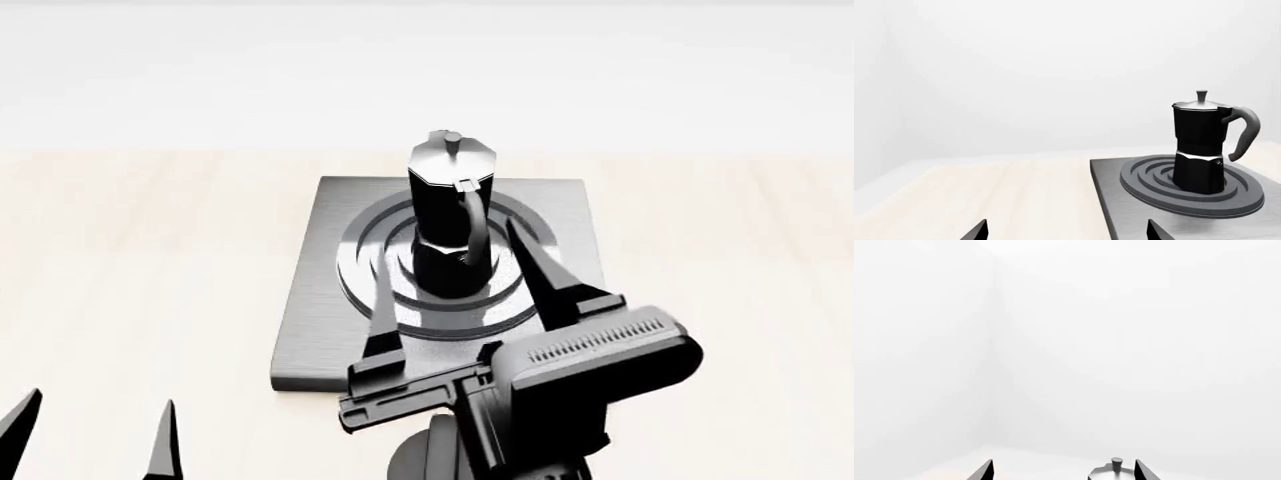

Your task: Put the moka pot on the stove.

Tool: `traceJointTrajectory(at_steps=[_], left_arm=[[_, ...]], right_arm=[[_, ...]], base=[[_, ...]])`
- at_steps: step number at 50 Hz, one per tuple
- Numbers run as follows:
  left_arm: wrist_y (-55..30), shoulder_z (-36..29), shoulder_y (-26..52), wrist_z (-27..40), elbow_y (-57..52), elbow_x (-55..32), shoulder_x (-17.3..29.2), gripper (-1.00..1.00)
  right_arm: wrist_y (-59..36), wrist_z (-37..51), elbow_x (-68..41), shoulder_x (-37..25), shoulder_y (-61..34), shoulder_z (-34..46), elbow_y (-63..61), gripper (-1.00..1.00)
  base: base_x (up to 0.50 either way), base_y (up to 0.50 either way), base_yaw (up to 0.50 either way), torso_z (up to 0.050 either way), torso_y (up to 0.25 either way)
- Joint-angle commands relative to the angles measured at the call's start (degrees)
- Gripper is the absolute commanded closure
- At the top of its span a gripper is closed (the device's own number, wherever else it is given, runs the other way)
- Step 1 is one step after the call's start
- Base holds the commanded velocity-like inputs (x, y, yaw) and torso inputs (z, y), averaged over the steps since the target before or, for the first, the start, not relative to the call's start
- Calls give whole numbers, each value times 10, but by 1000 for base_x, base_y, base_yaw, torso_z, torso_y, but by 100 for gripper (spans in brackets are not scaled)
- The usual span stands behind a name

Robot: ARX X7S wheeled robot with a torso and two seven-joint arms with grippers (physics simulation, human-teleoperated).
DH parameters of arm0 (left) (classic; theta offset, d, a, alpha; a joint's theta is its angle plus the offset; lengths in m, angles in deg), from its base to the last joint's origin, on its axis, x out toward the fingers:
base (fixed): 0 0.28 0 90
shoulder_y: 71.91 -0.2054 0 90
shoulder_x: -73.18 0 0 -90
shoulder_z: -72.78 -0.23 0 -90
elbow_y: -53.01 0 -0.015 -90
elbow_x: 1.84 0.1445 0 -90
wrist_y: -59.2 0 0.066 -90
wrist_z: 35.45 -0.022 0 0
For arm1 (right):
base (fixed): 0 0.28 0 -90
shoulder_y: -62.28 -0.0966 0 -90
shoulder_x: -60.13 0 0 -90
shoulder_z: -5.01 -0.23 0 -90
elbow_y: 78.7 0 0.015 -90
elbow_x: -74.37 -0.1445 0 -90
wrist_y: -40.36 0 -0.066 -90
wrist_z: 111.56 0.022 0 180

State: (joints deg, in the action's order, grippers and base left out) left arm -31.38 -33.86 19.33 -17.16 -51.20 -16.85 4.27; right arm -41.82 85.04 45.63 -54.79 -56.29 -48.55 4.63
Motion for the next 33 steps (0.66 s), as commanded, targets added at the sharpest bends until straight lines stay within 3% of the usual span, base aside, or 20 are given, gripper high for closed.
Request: traceJointTrajectory(at_steps=[1,33], left_arm=[[0,3,2,-3,0,-4,-2,-100],[0,0,2,0,0,-8,2,-100]], right_arm=[[1,7,14,-10,15,4,-42,-100],[-13,34,53,-46,53,28,-171,-100]], base=[[0,0,0,0,0],[0,0,0,0,0]])
